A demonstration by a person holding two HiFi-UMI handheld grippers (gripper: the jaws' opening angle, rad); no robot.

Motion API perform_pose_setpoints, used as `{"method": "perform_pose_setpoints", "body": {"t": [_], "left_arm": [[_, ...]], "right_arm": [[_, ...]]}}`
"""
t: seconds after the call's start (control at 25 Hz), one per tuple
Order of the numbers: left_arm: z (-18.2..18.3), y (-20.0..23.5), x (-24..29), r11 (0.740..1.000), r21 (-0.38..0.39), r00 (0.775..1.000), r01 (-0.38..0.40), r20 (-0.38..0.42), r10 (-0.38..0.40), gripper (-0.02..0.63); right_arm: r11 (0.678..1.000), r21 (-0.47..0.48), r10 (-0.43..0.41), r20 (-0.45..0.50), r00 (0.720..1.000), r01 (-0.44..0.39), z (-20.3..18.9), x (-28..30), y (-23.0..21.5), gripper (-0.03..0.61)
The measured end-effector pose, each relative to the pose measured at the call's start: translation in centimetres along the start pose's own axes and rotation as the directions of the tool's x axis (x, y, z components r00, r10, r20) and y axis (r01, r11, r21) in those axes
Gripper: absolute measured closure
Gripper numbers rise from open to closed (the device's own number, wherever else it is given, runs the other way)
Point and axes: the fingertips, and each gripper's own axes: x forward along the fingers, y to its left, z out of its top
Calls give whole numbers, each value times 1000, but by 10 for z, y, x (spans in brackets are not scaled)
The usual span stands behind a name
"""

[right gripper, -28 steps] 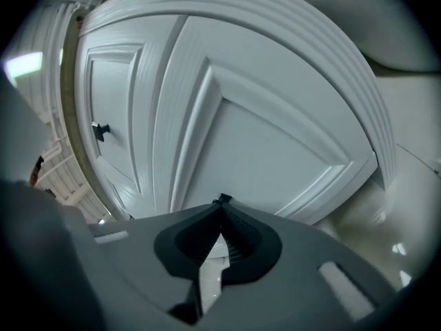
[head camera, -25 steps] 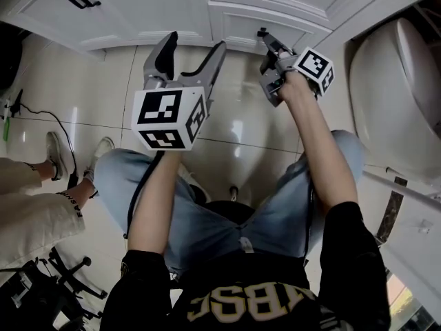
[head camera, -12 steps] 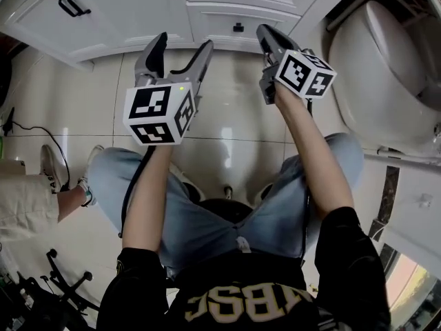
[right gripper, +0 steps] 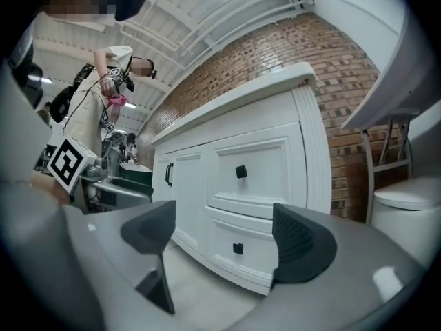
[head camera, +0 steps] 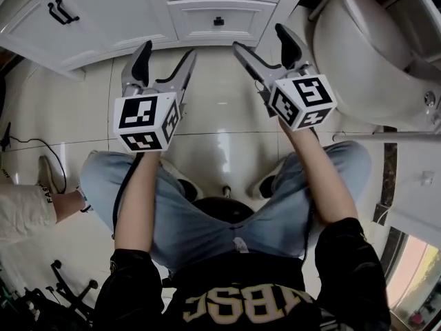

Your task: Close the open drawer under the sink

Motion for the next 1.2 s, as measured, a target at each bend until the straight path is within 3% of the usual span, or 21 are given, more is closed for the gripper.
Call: {"method": "perform_pose_setpoints", "body": {"t": [0.08, 0.2, 0.36, 1.2], "left_arm": [[3, 6, -5, 998, 5, 998, -64, 30, 64, 239], [10, 11, -11, 987, 36, 985, -154, 79, 151, 226], [15, 2, -10, 987, 40, 983, -154, 102, 150, 227], [14, -8, -14, 992, 27, 988, -121, 95, 118, 229]], "right_arm": [[998, -10, -61, 51, 997, 61, 4, -17, -4, 117], [981, -2, -192, 80, 978, 193, 2, -38, -19, 117], [964, -19, -265, 66, 962, 267, 8, -43, -27, 118], [976, -86, -203, -57, 977, 198, -12, -30, -9, 146]]}}
